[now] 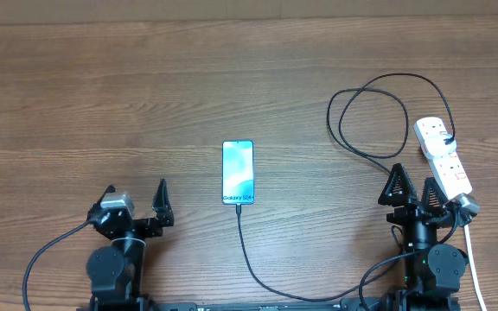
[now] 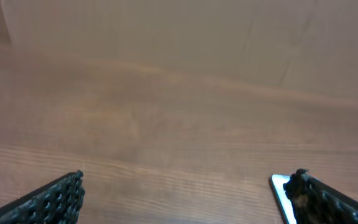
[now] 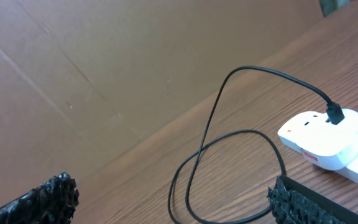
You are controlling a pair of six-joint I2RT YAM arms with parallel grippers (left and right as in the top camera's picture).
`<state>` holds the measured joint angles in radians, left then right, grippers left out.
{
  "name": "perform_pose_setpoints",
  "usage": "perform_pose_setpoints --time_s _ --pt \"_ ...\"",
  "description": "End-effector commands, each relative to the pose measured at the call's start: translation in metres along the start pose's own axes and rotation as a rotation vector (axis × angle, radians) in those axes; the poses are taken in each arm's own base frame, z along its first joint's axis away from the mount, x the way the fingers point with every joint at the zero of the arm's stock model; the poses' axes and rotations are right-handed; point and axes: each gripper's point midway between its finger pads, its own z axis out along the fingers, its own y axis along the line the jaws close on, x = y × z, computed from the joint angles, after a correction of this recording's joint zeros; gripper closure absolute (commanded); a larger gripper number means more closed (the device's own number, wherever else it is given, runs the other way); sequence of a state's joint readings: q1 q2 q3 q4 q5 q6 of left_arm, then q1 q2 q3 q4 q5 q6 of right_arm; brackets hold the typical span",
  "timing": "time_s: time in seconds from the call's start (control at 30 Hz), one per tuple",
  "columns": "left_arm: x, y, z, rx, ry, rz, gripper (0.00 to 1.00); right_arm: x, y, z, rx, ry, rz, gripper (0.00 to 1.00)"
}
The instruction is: Plug charger to phone and switch on socket
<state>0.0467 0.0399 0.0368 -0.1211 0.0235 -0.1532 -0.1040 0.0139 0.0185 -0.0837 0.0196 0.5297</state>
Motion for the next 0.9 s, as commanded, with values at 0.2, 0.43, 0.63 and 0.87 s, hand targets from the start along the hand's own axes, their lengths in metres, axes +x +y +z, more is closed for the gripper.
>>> perform_pose_setpoints --time_s 0.2,0.43,0.63,0.87 --pt "-0.0028 0.0020 0.0003 -0.007 -0.046 0.100 0.01 0.0012 -0.0021 0.0000 0.005 -0.007 -0.007 0.00" --pt "-0.0029 0.0014 0.0003 -0.004 -0.046 0.103 0.00 0.0012 -0.0021 0.0000 0.005 -0.007 -0.007 0.00" --pt "-0.0035 0.0015 0.0003 -0.004 -0.049 0.086 0.01 0.0012 -0.0021 0.0000 0.005 -0.007 -0.007 0.00" --pt "-0.0035 0.0026 0.0003 -0.010 -0.049 0.086 0.00 0.0012 -0.0021 0.0000 0.005 -0.007 -0.007 0.00"
